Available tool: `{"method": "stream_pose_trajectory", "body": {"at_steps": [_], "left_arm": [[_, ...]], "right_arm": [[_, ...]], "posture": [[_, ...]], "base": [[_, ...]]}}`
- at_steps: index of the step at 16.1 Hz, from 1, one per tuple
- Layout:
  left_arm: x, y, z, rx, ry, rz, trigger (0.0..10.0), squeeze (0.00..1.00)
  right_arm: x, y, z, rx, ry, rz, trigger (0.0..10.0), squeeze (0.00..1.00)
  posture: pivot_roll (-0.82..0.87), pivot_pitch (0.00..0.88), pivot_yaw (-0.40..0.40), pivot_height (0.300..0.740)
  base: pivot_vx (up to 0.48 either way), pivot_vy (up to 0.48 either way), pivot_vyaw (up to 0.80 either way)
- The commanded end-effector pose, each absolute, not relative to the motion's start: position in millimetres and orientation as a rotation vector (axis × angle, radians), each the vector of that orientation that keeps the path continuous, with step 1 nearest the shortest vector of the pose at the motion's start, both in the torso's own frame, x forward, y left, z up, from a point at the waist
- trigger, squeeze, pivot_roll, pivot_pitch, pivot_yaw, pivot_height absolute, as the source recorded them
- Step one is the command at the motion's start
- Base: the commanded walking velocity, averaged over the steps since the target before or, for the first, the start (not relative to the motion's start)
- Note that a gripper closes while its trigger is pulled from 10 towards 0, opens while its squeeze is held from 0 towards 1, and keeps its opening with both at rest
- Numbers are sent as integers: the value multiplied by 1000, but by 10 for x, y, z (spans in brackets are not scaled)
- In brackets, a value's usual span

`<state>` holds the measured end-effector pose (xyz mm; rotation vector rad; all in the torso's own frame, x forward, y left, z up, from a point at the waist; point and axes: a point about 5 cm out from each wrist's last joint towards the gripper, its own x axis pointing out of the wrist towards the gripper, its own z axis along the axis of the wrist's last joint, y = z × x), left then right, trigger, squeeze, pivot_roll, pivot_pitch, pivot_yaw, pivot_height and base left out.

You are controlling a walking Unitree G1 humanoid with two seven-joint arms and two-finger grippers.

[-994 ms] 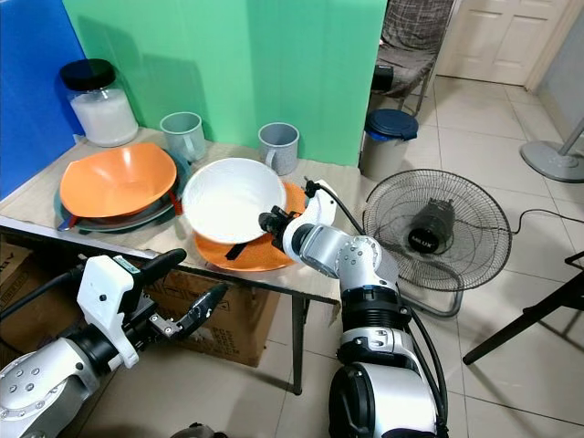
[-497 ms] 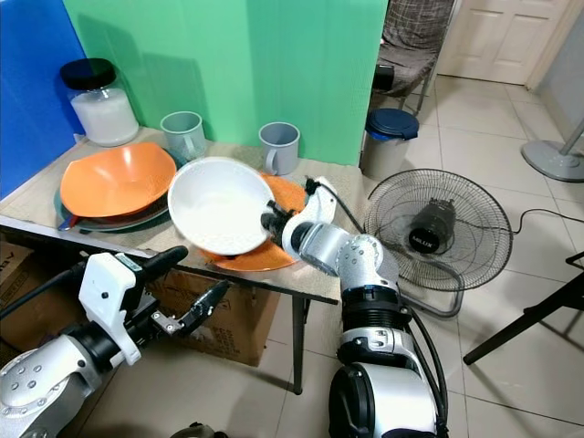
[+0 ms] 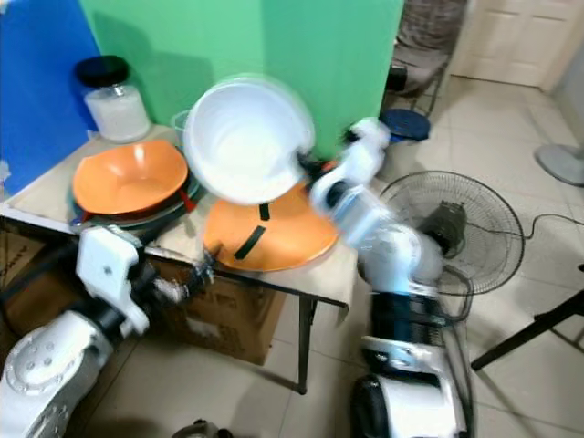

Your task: Setting the table

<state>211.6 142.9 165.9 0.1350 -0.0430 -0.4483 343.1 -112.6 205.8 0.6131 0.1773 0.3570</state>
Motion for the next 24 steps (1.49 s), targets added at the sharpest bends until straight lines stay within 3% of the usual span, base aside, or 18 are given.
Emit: {"method": "stream_pose_trajectory", "body": {"at_steps": [1, 16, 17, 18, 24], "left_arm": [[2125, 1430, 1652, 147, -43, -440, 10000, 212], [2155, 1446, 1660, 155, -60, -388, 10000, 212], [2209, 1507, 1692, 187, -86, -281, 10000, 188], [2222, 1537, 1715, 203, -96, -247, 10000, 188], [2225, 1550, 1714, 219, -99, -236, 10000, 188]], "right_arm": [[3414, -1117, 2105, 613, 145, 372, 5608, 0], [3369, -1177, 2123, 593, 117, 363, 5608, 0], [3092, -1469, 1974, 362, 35, 244, 10000, 0], [2973, -1533, 1930, 272, 8, 217, 10000, 0], [2921, -1561, 1934, 248, -25, 178, 10000, 0]], "posture": [[-48, 0, 48, 740], [-51, 0, 50, 740], [-82, 0, 65, 740], [-80, 0, 64, 740], [-76, 0, 63, 740]], "base": [[0, 0, 0], [0, 0, 0], [0, 0, -800], [0, 0, -800], [0, 0, -800]]}}
